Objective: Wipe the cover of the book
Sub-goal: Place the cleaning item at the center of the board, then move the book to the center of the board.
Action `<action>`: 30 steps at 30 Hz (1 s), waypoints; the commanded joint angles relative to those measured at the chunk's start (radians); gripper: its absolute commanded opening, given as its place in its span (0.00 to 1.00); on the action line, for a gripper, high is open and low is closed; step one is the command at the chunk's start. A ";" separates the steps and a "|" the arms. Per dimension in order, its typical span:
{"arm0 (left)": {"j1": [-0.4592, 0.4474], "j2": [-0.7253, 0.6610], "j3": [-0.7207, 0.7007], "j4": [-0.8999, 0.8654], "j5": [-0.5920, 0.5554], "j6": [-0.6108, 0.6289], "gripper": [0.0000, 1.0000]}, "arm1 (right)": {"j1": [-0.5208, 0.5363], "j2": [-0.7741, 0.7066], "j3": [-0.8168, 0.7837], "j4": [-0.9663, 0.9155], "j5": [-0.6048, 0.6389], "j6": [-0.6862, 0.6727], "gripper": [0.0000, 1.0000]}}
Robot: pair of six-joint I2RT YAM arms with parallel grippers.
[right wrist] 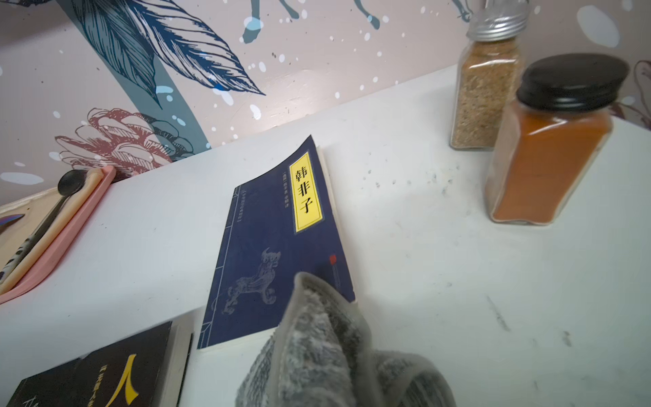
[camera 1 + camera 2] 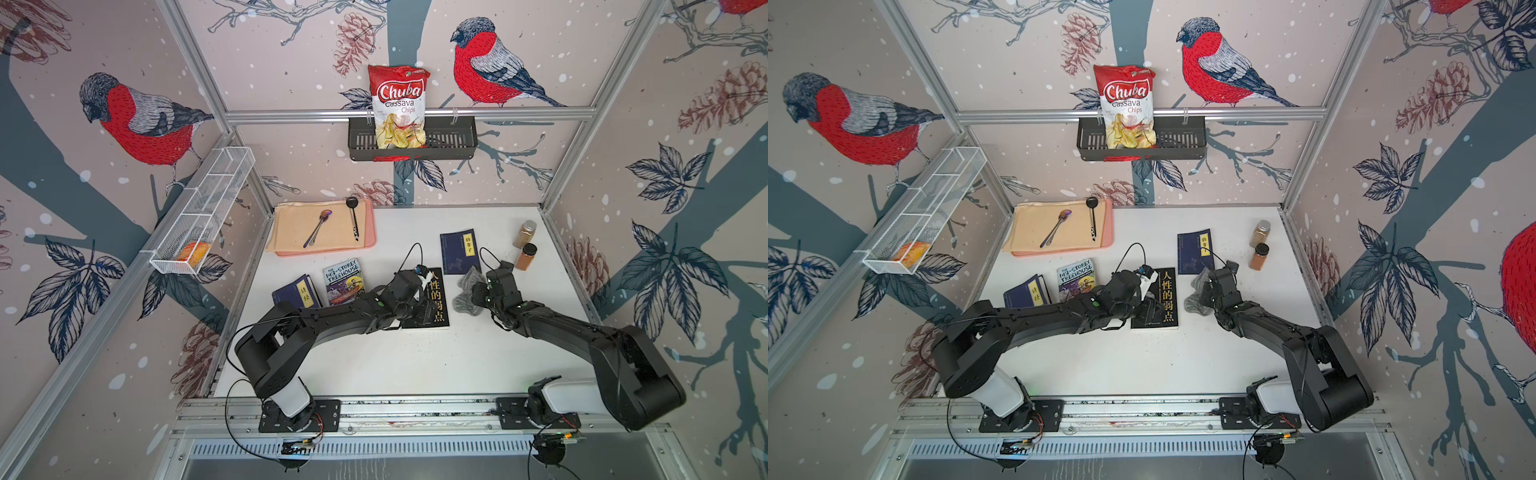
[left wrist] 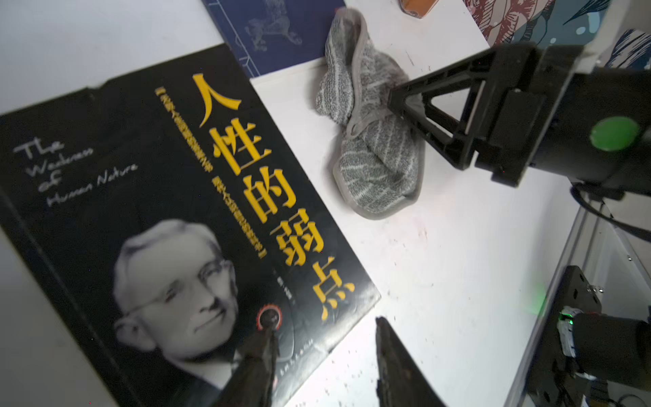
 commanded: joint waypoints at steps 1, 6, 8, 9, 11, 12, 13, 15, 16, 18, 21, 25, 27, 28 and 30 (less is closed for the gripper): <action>-0.010 0.085 0.095 -0.096 -0.050 0.042 0.55 | -0.013 -0.028 -0.016 -0.021 0.062 0.019 0.61; -0.048 0.201 0.198 -0.177 -0.129 0.029 0.59 | -0.012 -0.076 -0.026 -0.045 0.084 0.014 0.74; -0.051 0.213 0.197 -0.171 -0.134 0.016 0.61 | 0.008 -0.122 -0.029 -0.037 0.062 0.002 0.75; -0.051 0.213 0.191 -0.162 -0.137 0.010 0.62 | 0.022 -0.141 -0.031 -0.036 0.057 -0.003 0.75; -0.051 0.218 0.189 -0.152 -0.135 0.003 0.63 | 0.044 -0.164 -0.028 -0.043 0.062 -0.008 0.75; -0.050 0.227 0.195 -0.152 -0.136 0.003 0.63 | 0.050 -0.172 -0.025 -0.051 0.064 -0.008 0.75; -0.050 0.238 0.209 -0.161 -0.147 0.002 0.63 | 0.053 -0.176 -0.025 -0.054 0.064 -0.007 0.75; -0.051 0.269 0.242 -0.191 -0.176 0.000 0.63 | 0.058 -0.177 -0.028 -0.051 0.060 -0.005 0.75; -0.052 0.285 0.260 -0.207 -0.193 -0.004 0.64 | 0.061 -0.176 -0.030 -0.048 0.055 -0.005 0.75; -0.055 0.319 0.294 -0.237 -0.216 -0.007 0.63 | 0.071 -0.165 -0.032 -0.044 0.050 -0.005 0.75; -0.058 0.334 0.299 -0.233 -0.215 -0.012 0.64 | 0.099 -0.149 -0.031 -0.039 0.027 -0.001 0.71; -0.057 0.277 0.239 -0.225 -0.257 -0.028 0.64 | 0.164 -0.132 -0.050 0.009 -0.052 0.005 0.63; -0.048 0.218 0.181 -0.219 -0.277 -0.035 0.64 | 0.198 -0.112 -0.050 0.014 -0.068 0.004 0.60; -0.042 0.188 0.155 -0.218 -0.284 -0.039 0.64 | 0.211 -0.104 -0.049 0.014 -0.068 0.005 0.59; -0.026 0.114 0.092 -0.216 -0.295 -0.046 0.65 | 0.235 -0.088 -0.048 0.018 -0.075 0.007 0.55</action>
